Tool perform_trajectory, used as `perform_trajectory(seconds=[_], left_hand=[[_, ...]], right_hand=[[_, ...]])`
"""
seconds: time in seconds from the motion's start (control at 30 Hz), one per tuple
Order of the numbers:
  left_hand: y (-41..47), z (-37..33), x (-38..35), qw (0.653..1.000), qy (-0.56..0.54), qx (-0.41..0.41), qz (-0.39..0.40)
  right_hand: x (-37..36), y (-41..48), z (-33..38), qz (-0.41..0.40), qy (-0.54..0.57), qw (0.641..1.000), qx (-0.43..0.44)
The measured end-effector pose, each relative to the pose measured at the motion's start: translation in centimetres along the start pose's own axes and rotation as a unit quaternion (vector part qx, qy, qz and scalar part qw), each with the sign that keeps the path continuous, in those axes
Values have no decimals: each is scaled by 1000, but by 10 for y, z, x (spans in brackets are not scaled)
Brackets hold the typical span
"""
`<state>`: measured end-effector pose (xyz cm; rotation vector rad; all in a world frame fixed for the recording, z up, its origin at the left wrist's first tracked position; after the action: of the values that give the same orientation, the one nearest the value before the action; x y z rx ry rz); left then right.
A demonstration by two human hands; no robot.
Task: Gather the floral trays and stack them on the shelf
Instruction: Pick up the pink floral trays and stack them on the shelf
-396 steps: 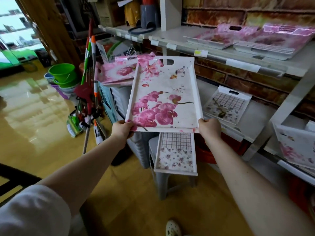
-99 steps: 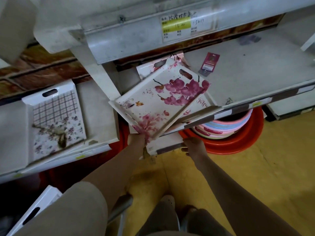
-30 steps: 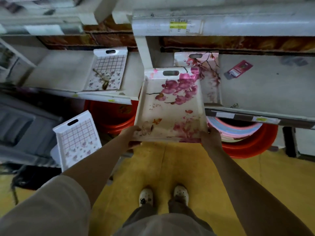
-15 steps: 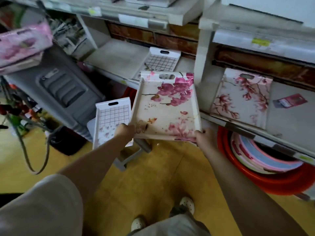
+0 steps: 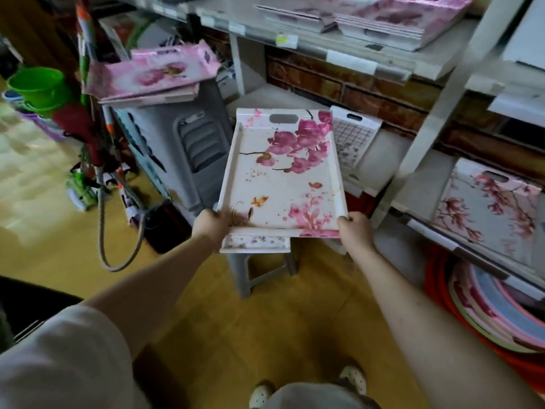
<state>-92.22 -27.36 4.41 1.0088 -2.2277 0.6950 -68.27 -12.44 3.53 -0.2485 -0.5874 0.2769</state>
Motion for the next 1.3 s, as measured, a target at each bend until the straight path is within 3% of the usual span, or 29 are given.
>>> perform_trajectory(seconds=[0.17,0.53,0.83,1.3], left_hand=[[5,23,47,997,-68,-10,-18],[38,5,103,993,-101,-52,-38],[105,-38,136,986,-113,-77,-93],[252,-160,161,969,-153,-172,-86]], right_hand=[[-23,-26,43,3,-15,998,54],[-37,-37,108,-50,31,993,102],[-54,21,184,-51,56,987,145],[-49,146,280,-129,80,974,167]])
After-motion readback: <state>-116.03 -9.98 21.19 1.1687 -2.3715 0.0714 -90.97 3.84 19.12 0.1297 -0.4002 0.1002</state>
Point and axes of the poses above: each hand's wrist, its own y-axis towards the middle knuckle, its own x-axis out of the back of the hand, z = x × y, the point moved 1 cm from there along y, towards the middle knuckle, and after that the axes turned 5 degrees about -x, right-handed, at the moved point
